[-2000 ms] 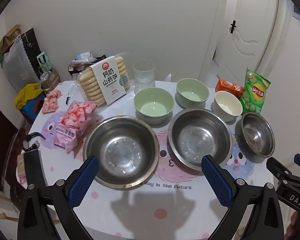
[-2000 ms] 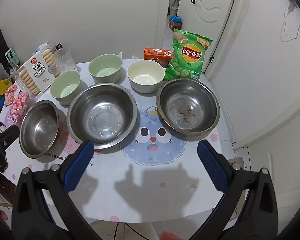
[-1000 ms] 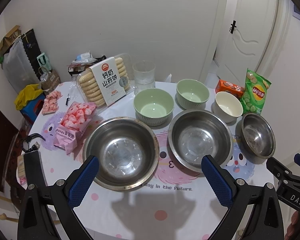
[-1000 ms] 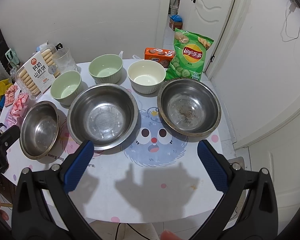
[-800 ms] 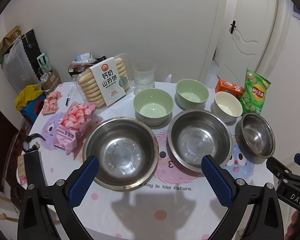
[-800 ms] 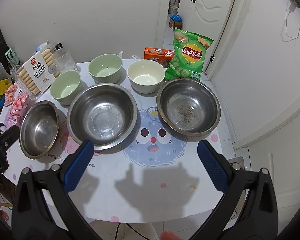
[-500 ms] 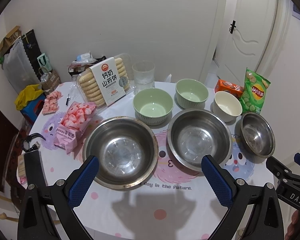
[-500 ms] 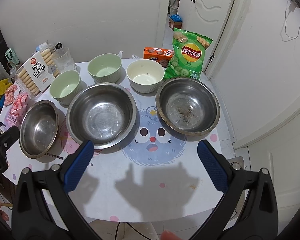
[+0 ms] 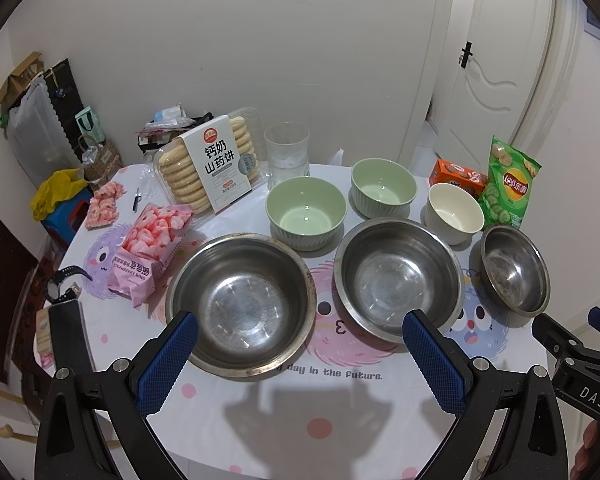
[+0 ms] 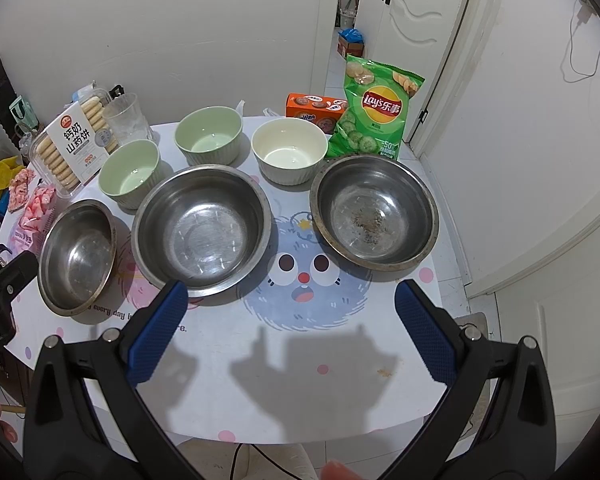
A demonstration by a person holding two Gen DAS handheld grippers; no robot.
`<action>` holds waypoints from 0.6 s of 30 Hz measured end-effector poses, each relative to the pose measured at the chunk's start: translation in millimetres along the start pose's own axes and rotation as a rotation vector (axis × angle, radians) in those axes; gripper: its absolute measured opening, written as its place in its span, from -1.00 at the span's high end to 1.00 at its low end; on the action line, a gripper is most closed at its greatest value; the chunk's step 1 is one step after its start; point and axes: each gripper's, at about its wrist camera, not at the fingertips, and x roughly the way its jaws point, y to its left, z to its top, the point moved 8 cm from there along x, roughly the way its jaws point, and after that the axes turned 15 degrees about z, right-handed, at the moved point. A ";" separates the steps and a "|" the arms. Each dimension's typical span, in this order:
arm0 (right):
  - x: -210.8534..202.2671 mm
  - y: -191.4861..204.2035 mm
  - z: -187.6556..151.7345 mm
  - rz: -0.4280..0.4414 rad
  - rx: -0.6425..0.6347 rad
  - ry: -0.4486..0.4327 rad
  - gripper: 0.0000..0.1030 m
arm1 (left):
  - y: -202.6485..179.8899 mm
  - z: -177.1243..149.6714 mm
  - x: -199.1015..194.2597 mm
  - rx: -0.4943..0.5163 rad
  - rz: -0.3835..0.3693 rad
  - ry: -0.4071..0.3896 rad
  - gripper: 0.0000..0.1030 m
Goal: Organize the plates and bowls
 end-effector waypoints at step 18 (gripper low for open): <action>0.6 -0.8 -0.4 0.000 -0.001 0.002 -1.00 | -0.1 -0.2 -0.1 0.001 0.002 0.000 -1.00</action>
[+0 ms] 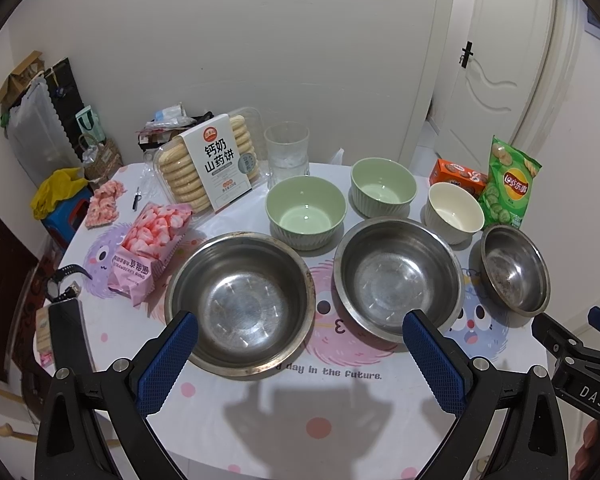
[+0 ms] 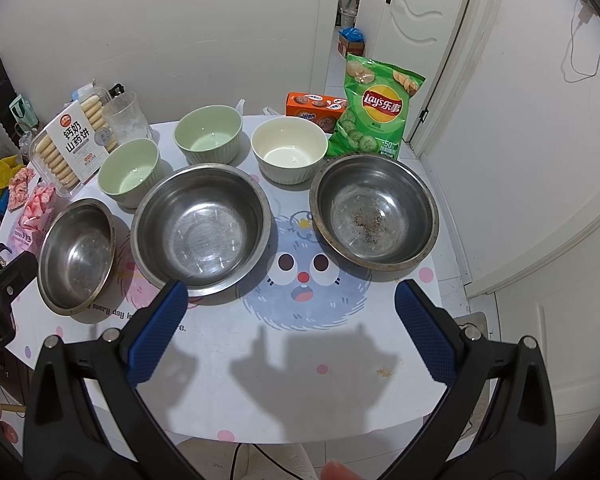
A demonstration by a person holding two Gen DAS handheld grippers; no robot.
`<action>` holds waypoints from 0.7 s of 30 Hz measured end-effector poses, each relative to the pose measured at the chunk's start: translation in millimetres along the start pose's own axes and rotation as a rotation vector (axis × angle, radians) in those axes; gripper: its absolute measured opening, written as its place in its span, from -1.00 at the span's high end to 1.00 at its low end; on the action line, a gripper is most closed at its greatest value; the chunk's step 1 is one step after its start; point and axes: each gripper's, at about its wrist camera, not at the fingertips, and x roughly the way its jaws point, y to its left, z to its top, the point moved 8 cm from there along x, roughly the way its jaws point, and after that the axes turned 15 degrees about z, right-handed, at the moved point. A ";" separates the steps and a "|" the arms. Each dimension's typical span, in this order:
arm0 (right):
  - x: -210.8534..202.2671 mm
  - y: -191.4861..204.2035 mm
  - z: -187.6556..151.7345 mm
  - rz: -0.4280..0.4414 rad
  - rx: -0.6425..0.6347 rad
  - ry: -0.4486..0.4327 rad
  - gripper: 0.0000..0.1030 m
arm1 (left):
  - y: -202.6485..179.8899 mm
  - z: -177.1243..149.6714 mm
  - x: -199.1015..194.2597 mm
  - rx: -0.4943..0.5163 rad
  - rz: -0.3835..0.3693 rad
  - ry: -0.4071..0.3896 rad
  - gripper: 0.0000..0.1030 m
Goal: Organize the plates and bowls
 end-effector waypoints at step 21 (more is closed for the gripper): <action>0.9 -1.0 -0.2 0.002 -0.001 0.004 -1.00 | 0.9 -0.4 1.7 -0.003 -0.010 0.008 -1.00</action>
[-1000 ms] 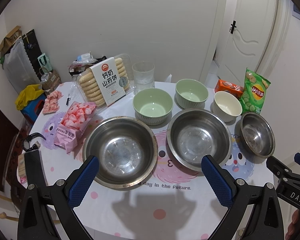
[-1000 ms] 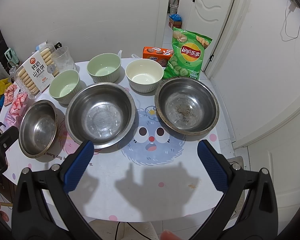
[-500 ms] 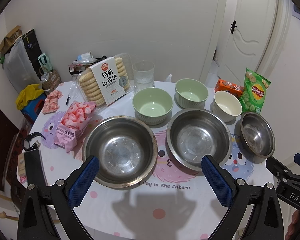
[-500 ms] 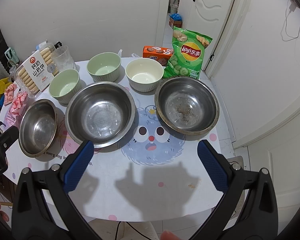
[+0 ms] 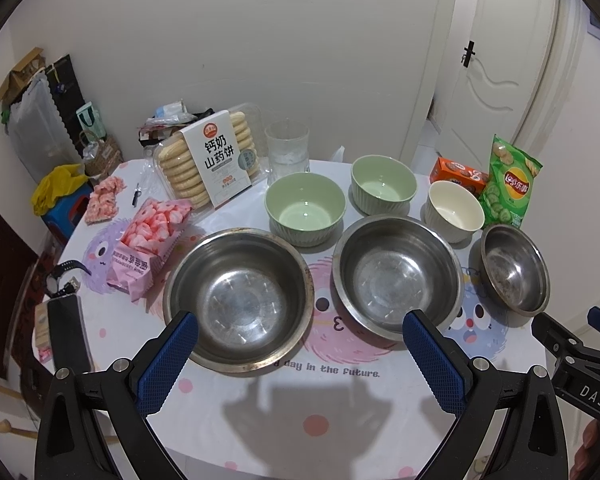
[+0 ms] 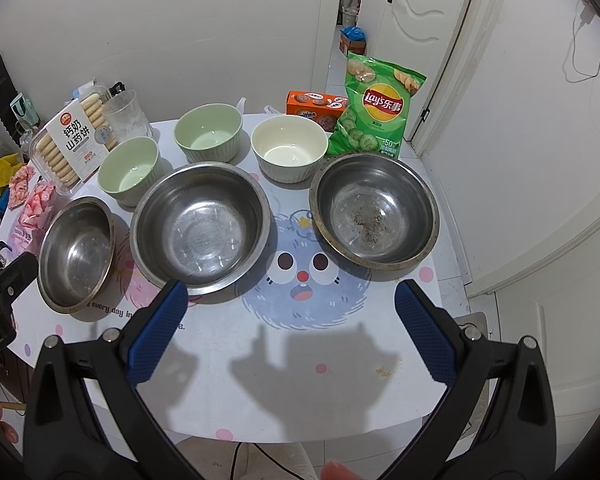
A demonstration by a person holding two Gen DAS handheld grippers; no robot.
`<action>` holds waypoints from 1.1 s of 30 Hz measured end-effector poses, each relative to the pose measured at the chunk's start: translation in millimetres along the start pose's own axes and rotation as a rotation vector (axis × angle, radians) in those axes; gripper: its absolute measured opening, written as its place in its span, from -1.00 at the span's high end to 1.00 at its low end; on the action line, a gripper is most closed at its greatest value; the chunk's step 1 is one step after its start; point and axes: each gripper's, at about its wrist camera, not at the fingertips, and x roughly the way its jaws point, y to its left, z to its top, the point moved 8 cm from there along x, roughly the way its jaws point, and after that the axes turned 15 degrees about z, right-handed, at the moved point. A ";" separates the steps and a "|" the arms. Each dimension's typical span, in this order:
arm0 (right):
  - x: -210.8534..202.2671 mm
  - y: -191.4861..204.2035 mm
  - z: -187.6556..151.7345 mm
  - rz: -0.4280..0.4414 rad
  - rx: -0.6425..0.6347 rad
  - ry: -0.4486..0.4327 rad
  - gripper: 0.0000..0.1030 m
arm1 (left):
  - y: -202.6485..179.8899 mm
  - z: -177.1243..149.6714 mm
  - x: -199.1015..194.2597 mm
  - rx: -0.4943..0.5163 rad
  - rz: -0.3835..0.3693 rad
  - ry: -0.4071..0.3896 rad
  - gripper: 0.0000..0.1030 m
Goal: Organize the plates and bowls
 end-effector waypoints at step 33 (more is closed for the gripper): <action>3.2 -54.8 4.6 0.037 0.040 0.038 -1.00 | -88.0 -18.8 7.3 0.002 -0.217 0.204 -1.00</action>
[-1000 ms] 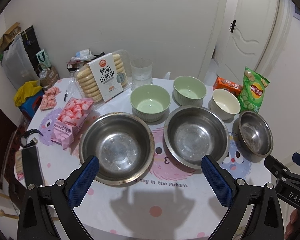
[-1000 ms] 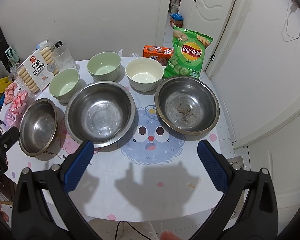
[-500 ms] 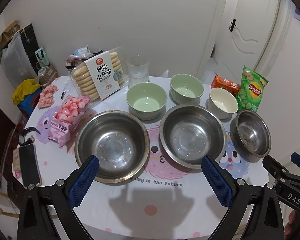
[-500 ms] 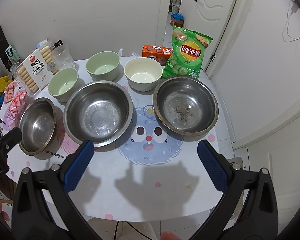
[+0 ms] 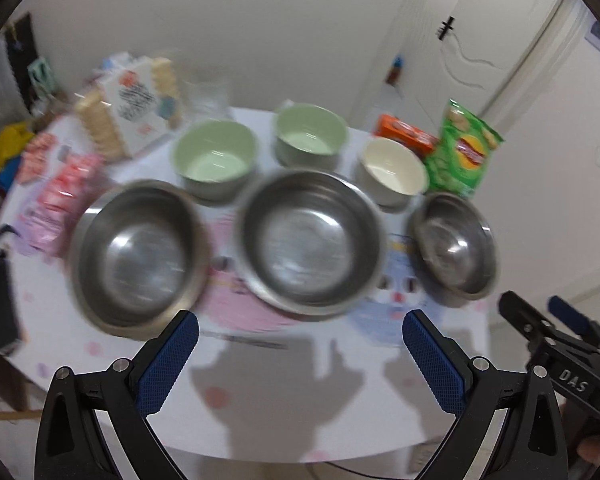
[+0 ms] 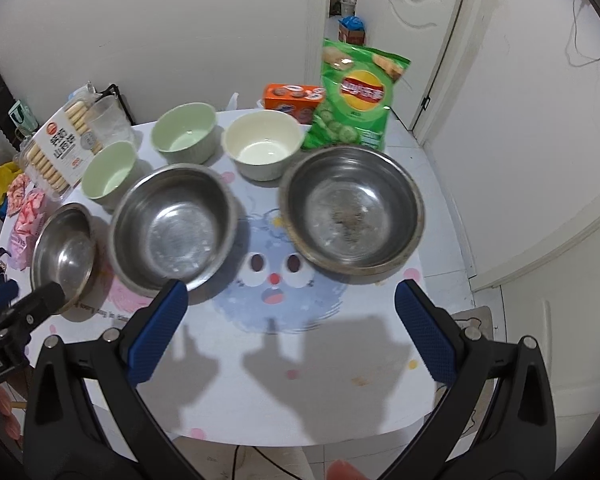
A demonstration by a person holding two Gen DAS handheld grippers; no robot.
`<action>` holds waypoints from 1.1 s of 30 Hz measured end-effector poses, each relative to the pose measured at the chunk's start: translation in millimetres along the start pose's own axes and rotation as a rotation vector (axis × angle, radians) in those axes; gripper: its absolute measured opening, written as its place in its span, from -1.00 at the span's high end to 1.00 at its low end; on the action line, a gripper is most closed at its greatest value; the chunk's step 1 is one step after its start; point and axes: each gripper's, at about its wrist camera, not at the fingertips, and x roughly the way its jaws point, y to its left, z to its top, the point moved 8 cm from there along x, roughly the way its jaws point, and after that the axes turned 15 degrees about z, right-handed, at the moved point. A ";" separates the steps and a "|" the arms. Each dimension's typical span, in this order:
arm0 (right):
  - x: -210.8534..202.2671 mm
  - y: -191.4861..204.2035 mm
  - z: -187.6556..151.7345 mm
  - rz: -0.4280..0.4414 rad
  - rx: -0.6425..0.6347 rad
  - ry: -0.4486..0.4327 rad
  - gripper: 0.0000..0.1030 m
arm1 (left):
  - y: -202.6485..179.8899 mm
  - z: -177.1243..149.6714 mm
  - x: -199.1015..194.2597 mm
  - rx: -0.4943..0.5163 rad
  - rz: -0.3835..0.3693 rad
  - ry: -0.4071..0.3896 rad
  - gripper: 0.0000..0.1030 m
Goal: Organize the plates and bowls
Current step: 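Close the right tool on the debris steel bowl's rim while the left tool grips it too, then lift the debris steel bowl off the table with both tools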
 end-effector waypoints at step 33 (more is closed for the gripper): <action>130.3 -200.5 36.6 0.152 0.268 0.293 0.63 | -201.2 0.9 174.1 -0.187 -0.028 0.343 0.76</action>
